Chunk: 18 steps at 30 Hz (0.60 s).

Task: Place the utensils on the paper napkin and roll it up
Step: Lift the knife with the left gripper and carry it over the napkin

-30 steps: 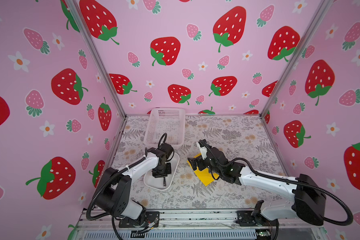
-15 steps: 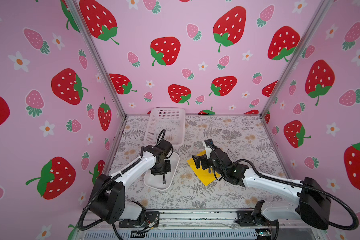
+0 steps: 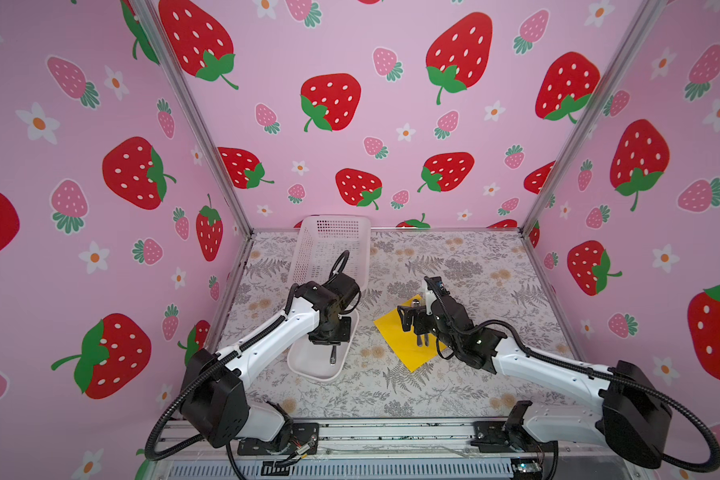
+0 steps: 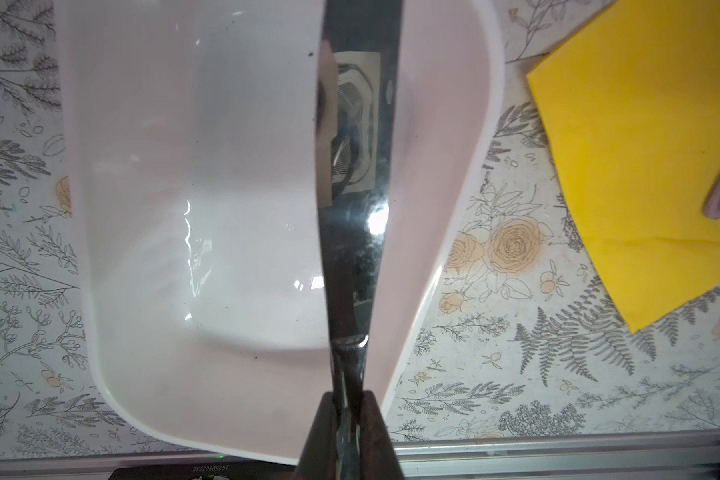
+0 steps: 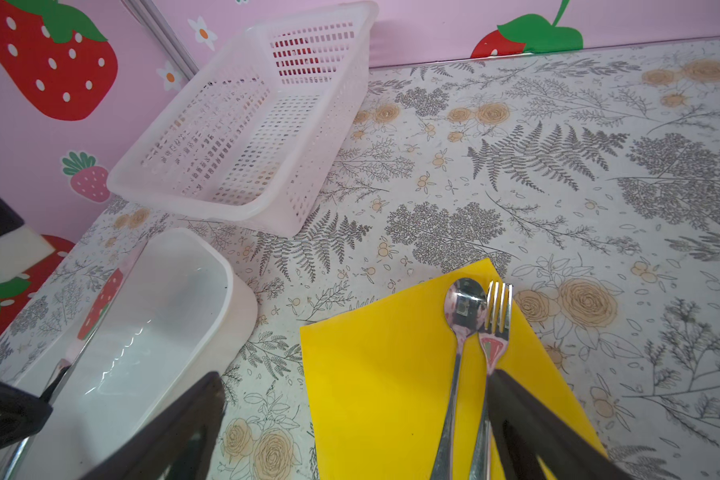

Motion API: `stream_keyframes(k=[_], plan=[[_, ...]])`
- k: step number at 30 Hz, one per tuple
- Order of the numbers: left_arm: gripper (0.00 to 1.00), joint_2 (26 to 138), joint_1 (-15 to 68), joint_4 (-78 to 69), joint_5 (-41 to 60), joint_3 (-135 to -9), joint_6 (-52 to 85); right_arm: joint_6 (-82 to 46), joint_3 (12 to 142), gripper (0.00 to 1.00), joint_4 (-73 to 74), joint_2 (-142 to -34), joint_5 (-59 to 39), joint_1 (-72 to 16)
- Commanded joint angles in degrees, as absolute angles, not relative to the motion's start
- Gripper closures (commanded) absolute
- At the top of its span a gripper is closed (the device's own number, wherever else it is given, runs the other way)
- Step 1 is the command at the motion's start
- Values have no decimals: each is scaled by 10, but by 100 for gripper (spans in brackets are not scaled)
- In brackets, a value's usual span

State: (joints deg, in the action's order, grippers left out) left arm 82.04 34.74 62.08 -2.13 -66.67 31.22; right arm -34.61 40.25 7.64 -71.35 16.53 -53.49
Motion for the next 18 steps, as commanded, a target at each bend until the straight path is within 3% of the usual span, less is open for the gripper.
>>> stream_keyframes(k=[1,18], plan=[[93,831,370,644,-19,-695,318,-370,394,0,80,-695,175,-525],[93,1013,430,539,75,-846,323,-429,344,0,39,-653,145,-449]])
